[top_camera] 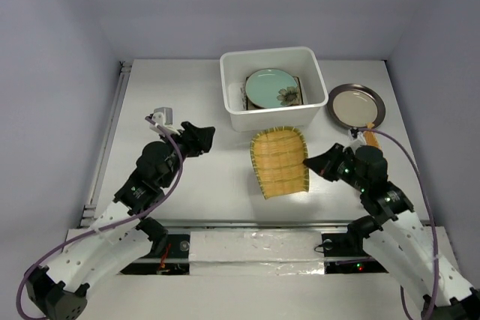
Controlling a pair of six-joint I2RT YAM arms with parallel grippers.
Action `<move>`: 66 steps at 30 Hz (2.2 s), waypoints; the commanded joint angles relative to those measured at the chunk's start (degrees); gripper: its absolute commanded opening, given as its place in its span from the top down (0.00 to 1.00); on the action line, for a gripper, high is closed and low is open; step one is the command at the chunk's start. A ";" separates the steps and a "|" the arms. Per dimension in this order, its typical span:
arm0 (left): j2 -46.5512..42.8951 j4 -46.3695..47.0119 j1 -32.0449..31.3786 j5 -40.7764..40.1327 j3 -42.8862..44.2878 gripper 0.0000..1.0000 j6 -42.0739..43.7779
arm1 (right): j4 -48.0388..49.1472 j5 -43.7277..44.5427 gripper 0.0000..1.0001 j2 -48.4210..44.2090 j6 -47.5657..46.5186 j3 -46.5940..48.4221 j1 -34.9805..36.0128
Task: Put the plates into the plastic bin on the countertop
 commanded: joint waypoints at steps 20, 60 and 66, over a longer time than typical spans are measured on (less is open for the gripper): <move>-2.85 6.40 -4.48 9.03 -12.41 1.00 -6.02 | 14.73 0.84 1.00 52.37 -5.07 55.55 -5.32; 37.40 18.09 -34.72 -5.13 5.41 0.70 -4.79 | 4.62 8.85 0.14 61.89 -13.33 62.78 -7.78; 50.64 20.02 -35.78 -1.62 14.72 0.85 -1.81 | 1.28 9.62 0.38 46.35 -16.23 57.16 -7.78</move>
